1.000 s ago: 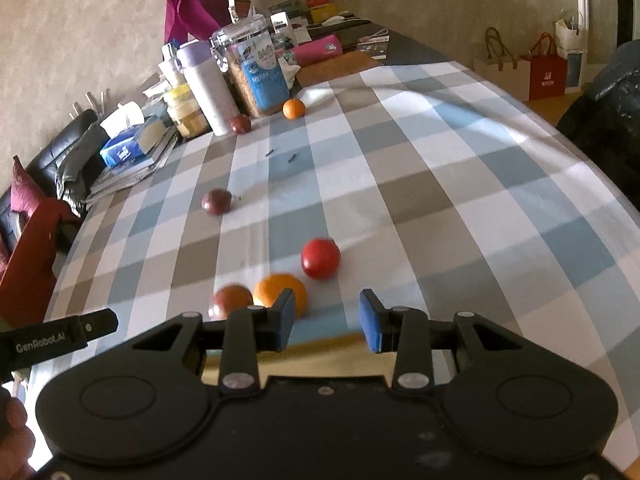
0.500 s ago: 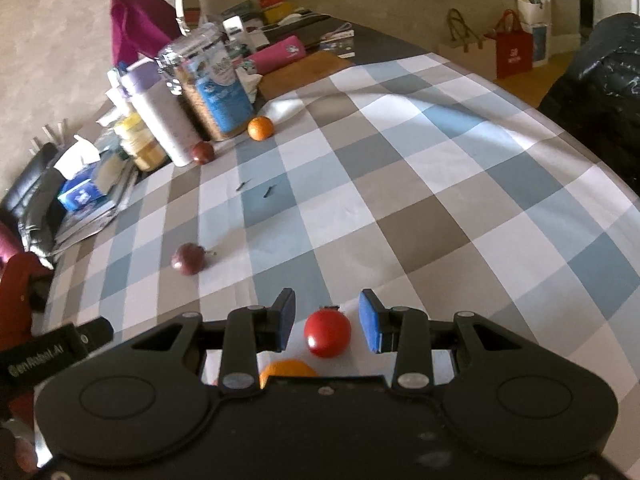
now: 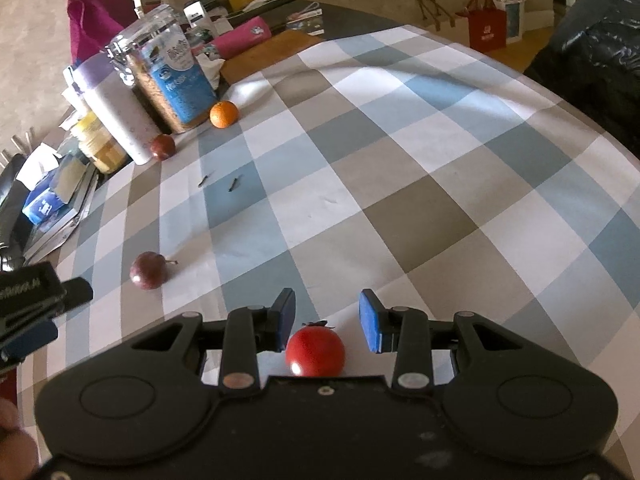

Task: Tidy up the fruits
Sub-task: 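Move the left tool to a dark red plum while the right tool approaches another tomato, then close the left tool on the plum and lift it while the right tool waits at the tomato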

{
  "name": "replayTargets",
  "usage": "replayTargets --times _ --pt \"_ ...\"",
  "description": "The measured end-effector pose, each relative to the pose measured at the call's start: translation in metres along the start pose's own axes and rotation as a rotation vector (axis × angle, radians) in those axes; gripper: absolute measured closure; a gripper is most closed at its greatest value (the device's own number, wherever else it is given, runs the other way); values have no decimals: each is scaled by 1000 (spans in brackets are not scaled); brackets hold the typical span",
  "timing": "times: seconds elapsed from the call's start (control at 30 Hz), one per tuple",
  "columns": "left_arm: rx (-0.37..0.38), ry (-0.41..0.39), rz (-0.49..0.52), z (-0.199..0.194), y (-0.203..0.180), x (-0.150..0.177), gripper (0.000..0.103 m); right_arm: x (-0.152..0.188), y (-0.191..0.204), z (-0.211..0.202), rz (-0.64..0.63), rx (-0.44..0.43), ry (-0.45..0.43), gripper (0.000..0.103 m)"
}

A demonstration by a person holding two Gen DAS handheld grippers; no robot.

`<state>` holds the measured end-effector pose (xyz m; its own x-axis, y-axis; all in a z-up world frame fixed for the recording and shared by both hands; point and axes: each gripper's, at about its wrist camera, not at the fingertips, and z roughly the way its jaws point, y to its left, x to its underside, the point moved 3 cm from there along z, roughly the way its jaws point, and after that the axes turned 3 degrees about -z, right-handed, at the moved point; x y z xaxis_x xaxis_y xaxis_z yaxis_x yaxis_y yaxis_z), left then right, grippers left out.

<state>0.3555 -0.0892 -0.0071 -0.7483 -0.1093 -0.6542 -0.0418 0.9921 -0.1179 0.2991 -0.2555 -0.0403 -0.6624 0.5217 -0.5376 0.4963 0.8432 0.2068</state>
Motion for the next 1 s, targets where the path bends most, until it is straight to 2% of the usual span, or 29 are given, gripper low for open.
replayTargets --times 0.2,0.5,0.67,0.8,1.0 --pt "19 -11 4 23 -12 -6 42 -3 -5 1 25 15 -9 64" --pt "-29 -39 46 40 -21 -9 42 4 4 -2 -28 31 -26 64" --pt "-36 11 45 52 -19 -9 42 4 5 -1 -41 35 -28 64" --pt "24 81 17 64 -17 -13 42 4 4 1 -41 46 -27 64" --pt "22 76 25 67 -20 -10 36 3 1 2 -24 43 -16 64"
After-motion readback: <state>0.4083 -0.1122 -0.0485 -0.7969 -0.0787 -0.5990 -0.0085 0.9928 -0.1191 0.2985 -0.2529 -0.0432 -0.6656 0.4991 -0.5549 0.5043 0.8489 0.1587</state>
